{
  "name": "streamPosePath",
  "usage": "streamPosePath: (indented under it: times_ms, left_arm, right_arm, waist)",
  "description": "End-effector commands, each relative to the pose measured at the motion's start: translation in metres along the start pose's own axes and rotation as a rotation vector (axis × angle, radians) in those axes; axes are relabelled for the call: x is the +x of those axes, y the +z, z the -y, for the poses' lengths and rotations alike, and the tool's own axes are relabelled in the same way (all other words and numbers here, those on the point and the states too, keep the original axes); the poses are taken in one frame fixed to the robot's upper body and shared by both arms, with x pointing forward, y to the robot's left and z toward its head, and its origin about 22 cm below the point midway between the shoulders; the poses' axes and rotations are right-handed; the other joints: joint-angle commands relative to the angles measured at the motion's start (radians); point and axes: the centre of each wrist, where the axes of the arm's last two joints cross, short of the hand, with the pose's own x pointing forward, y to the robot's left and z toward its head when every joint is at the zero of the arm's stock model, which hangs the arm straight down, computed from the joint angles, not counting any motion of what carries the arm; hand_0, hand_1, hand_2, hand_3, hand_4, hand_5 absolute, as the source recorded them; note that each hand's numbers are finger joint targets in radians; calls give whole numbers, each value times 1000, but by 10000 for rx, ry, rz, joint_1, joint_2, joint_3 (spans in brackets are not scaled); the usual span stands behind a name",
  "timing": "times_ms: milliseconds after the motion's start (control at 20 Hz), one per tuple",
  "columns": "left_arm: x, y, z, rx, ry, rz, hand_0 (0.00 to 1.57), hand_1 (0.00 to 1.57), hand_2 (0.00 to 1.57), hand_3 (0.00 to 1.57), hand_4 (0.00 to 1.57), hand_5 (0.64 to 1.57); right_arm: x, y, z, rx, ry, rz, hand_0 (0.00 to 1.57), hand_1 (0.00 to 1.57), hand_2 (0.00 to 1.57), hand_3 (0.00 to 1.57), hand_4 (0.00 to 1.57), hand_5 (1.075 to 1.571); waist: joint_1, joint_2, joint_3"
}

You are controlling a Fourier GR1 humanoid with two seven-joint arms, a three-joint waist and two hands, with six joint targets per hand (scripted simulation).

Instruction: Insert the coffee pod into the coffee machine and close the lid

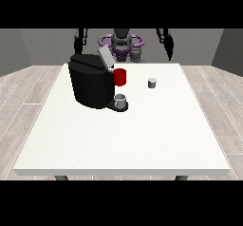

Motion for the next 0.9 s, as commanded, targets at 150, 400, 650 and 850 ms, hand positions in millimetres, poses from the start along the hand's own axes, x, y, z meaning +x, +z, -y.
streamPosePath:
  times_ms: [150,400,650,850]
  left_arm:
    - [12,-2,6,-924,-82,1505,0,0,0,0,0,1571]
    - [7,-3,-3,-1366,-1458,1758,0,0,0,0,0,1571]
    - [39,-42,-31,-1275,-1707,660,0,0,0,0,0,1571]
    - [22,-61,-47,-991,-1939,527,0,0,0,0,0,1571]
  right_arm:
    - [-18,0,9,-206,-562,204,0,0,0,0,128,1571]
    - [11,-15,-2,-2105,-1367,1470,0,0,0,0,95,1571]
    - [7,-13,-20,-1519,-1468,1746,0,0,0,0,267,1571]
    - [30,-16,-32,-1211,-1345,2183,0,0,0,0,177,1571]
  waist:
    - [-118,-106,-188]
    - [-509,-196,-191]
    - [-957,202,-189]
    - [-1426,670,-194]
